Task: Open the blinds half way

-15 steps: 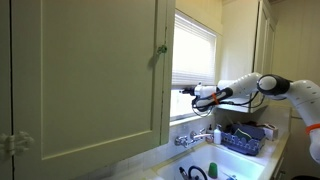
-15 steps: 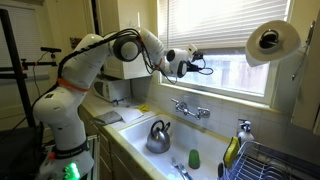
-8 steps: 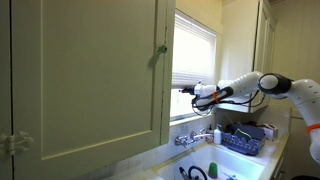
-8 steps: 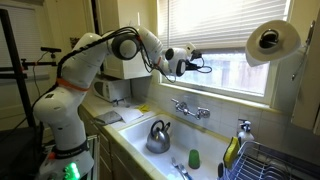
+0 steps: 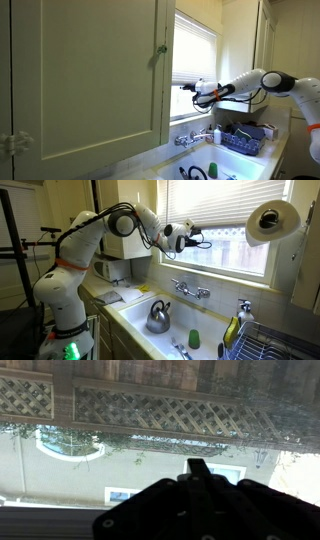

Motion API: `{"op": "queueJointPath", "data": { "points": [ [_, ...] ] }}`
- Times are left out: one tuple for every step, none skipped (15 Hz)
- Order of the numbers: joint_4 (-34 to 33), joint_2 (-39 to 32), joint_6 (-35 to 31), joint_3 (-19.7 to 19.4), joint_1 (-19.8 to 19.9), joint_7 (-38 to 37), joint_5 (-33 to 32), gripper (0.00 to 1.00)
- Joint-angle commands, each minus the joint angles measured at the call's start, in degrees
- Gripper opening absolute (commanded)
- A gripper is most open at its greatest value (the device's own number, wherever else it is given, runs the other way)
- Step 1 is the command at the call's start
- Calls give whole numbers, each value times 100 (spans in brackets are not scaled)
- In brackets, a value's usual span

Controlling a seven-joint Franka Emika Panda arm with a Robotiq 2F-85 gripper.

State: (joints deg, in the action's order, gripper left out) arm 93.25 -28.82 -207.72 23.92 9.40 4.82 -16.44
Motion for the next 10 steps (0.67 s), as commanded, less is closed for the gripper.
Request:
{"op": "queueJointPath", "data": {
  "points": [
    [122, 502, 238, 110, 133, -209, 27, 0],
    [100, 557, 295, 100, 135, -233, 33, 0],
    [86, 597, 353, 149, 180, -296, -23, 0],
    [57, 647, 413, 157, 185, -315, -27, 0],
    [24, 681, 490, 205, 221, -361, -60, 0],
    [-26, 713, 571, 227, 242, -379, -68, 0],
    [-69, 737, 640, 266, 276, -398, -77, 0],
    [-114, 756, 714, 294, 301, -407, -77, 0],
    [-190, 760, 808, 334, 337, -422, -84, 0],
    [-255, 764, 904, 393, 384, -448, -95, 0]
  ]
}}
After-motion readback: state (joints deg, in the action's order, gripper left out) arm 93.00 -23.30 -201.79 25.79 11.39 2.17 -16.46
